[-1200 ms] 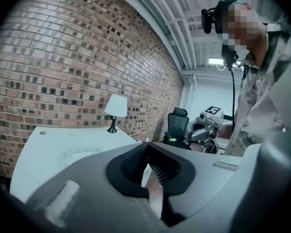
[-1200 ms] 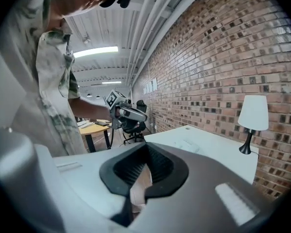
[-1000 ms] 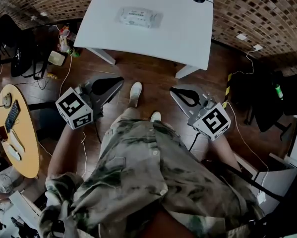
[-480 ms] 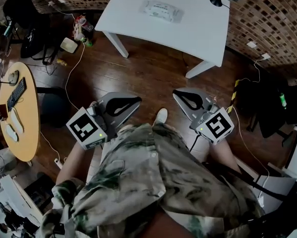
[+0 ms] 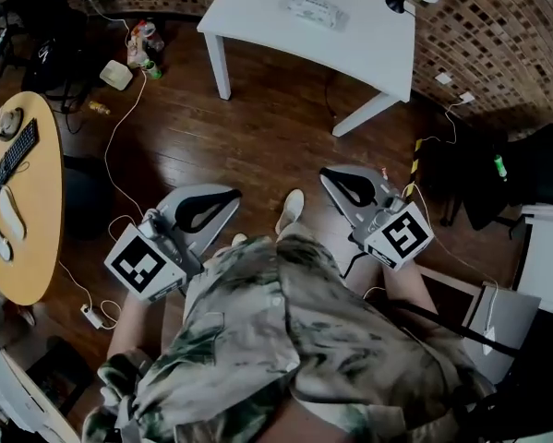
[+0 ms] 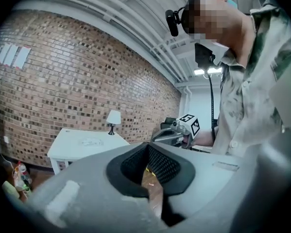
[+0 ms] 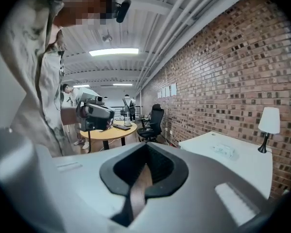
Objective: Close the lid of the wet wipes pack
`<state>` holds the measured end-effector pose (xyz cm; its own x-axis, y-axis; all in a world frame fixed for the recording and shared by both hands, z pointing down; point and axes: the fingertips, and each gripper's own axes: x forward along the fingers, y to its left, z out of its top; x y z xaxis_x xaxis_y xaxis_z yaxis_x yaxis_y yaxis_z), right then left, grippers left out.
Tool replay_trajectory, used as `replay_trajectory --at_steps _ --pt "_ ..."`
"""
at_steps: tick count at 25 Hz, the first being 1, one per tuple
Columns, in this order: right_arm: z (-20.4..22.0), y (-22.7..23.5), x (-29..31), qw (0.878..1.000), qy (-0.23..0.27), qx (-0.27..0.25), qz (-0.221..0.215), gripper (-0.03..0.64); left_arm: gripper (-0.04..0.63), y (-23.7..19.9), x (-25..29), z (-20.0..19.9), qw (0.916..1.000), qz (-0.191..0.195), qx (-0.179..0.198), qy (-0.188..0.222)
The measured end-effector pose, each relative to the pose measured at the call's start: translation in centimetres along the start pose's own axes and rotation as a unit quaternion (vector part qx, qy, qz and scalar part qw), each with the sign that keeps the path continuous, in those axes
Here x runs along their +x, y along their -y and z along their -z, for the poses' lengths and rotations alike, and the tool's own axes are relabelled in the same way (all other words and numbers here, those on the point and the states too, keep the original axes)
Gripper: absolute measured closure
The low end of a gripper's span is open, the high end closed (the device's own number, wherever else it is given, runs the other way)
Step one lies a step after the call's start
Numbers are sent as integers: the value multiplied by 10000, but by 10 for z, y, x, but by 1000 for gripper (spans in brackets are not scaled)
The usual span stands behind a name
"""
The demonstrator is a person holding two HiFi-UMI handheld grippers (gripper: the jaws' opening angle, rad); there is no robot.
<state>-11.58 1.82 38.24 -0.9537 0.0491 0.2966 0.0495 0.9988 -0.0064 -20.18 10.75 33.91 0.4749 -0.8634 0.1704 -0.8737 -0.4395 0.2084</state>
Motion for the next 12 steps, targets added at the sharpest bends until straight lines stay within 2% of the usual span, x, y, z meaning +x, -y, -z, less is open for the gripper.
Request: replay_trajectory --at_steps 3,7,12 --pt "-2 -43 -8 9998 -96 -43 139 614 592 16 -27 19 9998 167 82 -113" --pt "-1 -86 -25 9993 -255 -37 252 614 592 46 -44 29 9988 479 33 35" --pt "-8 -117 -45 9993 -193 -70 314 614 592 77 -53 32 9986 511 -35 119"
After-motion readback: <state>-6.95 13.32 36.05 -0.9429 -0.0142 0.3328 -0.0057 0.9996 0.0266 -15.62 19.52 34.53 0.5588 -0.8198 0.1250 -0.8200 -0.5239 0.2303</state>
